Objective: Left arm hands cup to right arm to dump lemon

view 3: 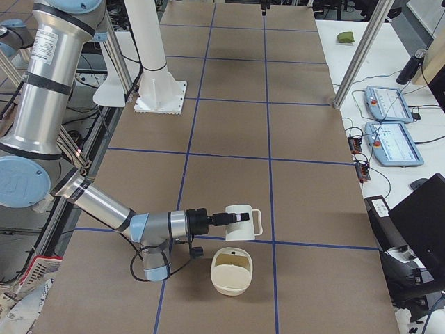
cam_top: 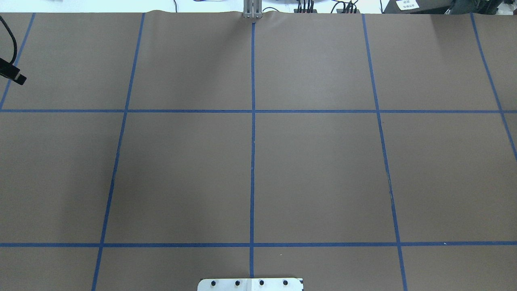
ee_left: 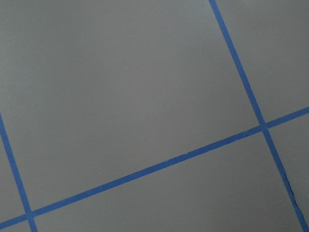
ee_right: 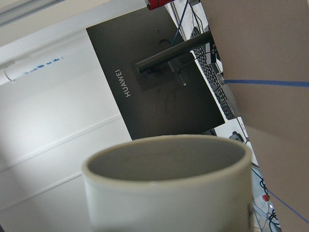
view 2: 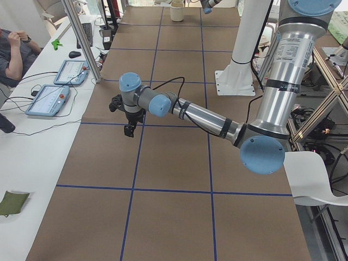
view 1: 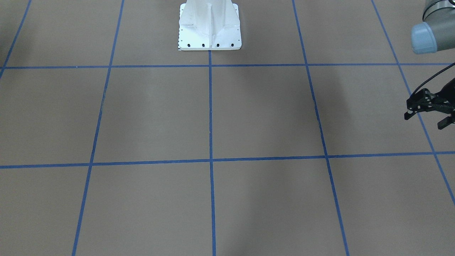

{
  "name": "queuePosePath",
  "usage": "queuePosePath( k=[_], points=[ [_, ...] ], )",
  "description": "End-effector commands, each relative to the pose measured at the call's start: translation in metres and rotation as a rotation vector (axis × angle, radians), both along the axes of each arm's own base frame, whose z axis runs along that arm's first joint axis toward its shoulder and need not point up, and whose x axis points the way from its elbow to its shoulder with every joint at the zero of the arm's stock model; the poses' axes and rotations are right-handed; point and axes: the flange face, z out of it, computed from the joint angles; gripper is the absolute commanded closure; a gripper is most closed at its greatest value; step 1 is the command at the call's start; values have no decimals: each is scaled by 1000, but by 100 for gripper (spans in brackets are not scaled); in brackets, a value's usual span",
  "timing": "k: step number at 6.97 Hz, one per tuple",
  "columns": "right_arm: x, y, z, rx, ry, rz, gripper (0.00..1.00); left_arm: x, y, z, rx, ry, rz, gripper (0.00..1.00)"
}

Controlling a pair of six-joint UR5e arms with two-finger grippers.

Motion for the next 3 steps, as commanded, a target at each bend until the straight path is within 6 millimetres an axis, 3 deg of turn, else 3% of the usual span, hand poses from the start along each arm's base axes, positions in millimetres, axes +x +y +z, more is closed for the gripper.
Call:
queuePosePath(
  k=[1, 3],
  points=[
    [17, 6, 6, -37, -186, 41, 61, 0, 0, -1, 1, 0, 0, 0],
    [28, 11, 10, -61, -355, 70, 60, 0, -1, -2, 4, 1, 0, 0]
  ],
)
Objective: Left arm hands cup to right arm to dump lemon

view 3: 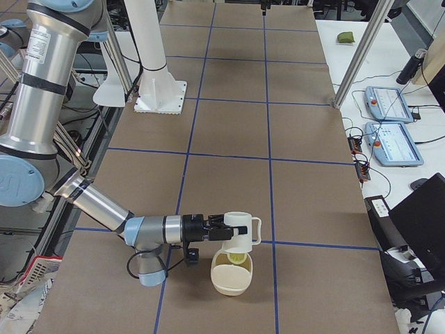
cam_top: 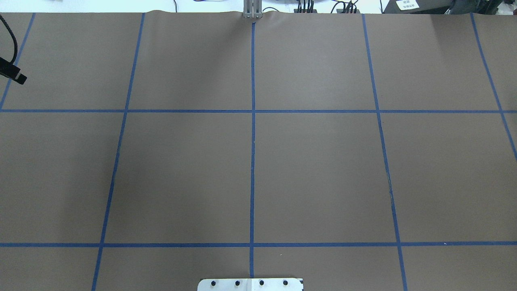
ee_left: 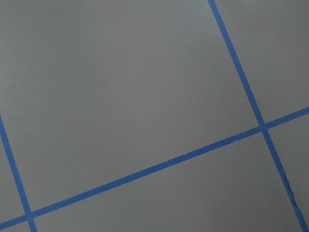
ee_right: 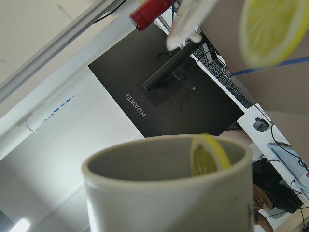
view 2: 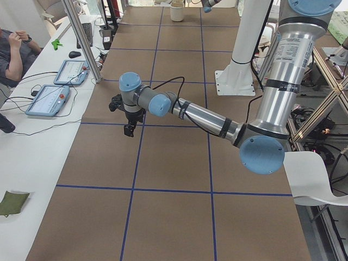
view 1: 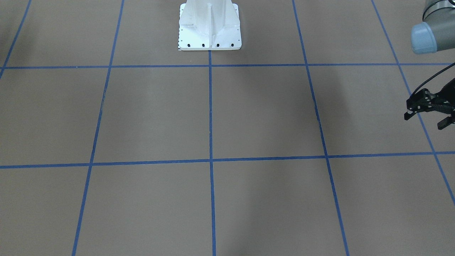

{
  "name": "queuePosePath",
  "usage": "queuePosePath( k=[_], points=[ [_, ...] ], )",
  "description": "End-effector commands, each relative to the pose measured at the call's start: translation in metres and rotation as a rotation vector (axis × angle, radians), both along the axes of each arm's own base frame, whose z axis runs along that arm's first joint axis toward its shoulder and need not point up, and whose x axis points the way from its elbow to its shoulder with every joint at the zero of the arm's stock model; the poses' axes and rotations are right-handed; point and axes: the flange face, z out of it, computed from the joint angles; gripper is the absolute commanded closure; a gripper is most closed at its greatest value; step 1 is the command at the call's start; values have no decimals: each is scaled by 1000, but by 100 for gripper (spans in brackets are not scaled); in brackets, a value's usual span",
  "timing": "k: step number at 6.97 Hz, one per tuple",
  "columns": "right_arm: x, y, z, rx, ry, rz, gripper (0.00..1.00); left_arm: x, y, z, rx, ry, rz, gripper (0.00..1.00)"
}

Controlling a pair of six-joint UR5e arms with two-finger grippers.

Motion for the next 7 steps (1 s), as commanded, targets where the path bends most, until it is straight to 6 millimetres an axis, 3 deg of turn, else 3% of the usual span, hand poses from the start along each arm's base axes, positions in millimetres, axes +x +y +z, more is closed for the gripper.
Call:
queuePosePath(
  k=[1, 4, 7],
  points=[
    [7, 3, 2, -14, -123, 19, 60, 0, 0, -1, 2, 0, 0, 0],
    [6, 3, 2, -12, -89, 17, 61, 0, 0, 0, -1, 0, -1, 0],
    [1, -7, -24, 88, 388, 44, 61, 1, 2, 3, -8, 0, 1, 0]
  ],
)
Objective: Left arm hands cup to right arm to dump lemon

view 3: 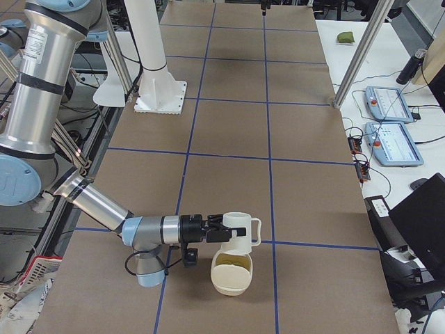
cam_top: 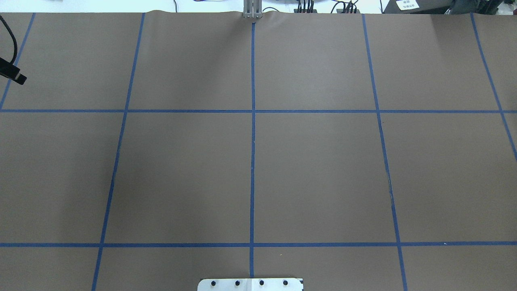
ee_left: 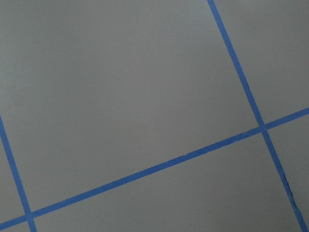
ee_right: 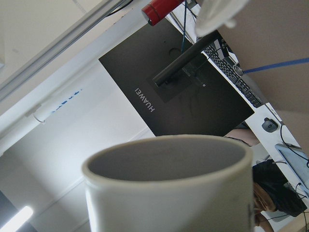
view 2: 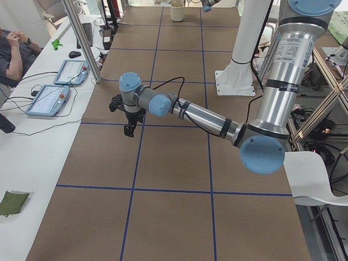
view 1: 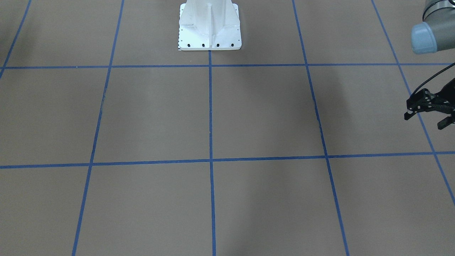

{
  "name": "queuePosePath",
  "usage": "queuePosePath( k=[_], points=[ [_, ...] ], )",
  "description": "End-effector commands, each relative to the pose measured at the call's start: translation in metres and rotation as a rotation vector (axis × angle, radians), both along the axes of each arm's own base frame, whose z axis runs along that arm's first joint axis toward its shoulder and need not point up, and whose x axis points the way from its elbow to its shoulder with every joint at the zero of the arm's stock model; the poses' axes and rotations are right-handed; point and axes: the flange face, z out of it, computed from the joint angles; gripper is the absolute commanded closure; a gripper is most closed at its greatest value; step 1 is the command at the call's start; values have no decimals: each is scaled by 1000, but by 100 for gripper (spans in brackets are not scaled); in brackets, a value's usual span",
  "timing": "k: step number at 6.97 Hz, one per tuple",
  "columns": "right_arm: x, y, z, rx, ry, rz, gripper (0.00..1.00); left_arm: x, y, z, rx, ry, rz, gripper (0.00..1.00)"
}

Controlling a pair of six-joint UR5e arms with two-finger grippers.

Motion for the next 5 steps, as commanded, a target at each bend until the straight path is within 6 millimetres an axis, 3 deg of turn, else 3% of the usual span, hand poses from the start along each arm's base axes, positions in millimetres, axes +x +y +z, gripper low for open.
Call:
queuePosePath(
  k=[1, 5],
  points=[
    [-4, -8, -15, 64, 417, 37, 61, 0, 1, 2, -5, 3, 0, 0],
    [-36, -14, -24, 326, 1281, -93, 63, -2, 4, 7, -15, 2, 1, 0]
  ],
)
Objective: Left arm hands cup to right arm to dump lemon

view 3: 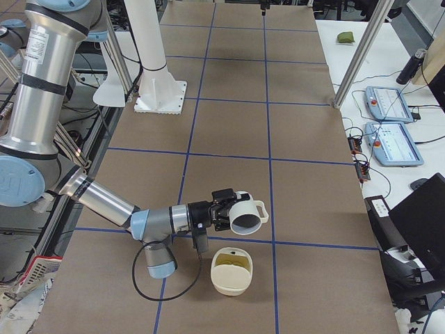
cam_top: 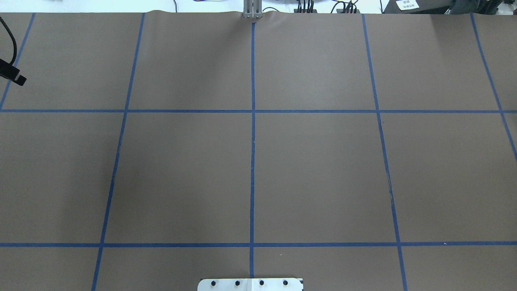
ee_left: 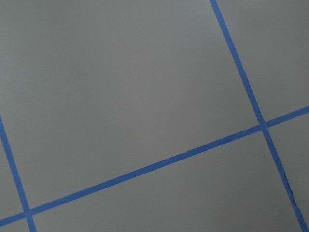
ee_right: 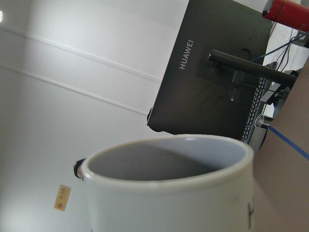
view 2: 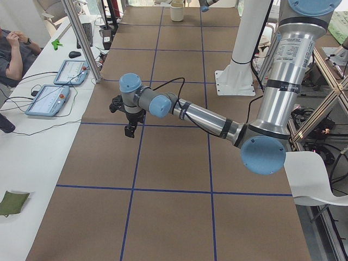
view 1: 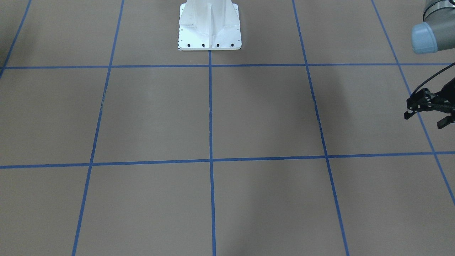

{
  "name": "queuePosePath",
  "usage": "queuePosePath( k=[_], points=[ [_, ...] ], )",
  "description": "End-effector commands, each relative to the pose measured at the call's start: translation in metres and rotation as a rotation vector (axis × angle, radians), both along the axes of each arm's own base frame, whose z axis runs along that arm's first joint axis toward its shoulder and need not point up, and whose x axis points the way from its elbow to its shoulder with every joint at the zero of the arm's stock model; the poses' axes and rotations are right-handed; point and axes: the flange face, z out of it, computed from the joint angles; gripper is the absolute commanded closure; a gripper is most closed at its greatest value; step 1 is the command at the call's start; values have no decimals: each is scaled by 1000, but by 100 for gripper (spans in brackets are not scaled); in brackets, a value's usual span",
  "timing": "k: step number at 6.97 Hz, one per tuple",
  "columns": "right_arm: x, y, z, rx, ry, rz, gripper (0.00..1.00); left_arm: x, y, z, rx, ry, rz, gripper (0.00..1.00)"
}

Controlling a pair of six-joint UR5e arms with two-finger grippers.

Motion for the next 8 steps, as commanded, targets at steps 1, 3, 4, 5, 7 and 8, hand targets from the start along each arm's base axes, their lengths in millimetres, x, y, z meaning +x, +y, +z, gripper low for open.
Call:
queuePosePath(
  k=[1, 3, 4, 5, 7, 8],
  points=[
    [-18, -3, -3, 120, 418, -97, 63, -2, 6, 10, -16, -3, 1, 0],
    [-41, -27, -26, 222, 796, -236, 63, -3, 10, 18, -27, -7, 3, 0],
    [-52, -45, -49, 234, 900, -300, 63, -3, 11, 20, -30, -10, 3, 0],
    [-64, -78, -95, 202, 929, -347, 63, -4, 14, 26, -40, -13, 3, 0],
    [-96, -143, -176, 229, 919, -425, 63, -4, 14, 28, -43, -14, 4, 0],
    [-122, -174, -205, 252, 914, -460, 63, -3, 14, 27, -45, -13, 2, 0]
  ],
)
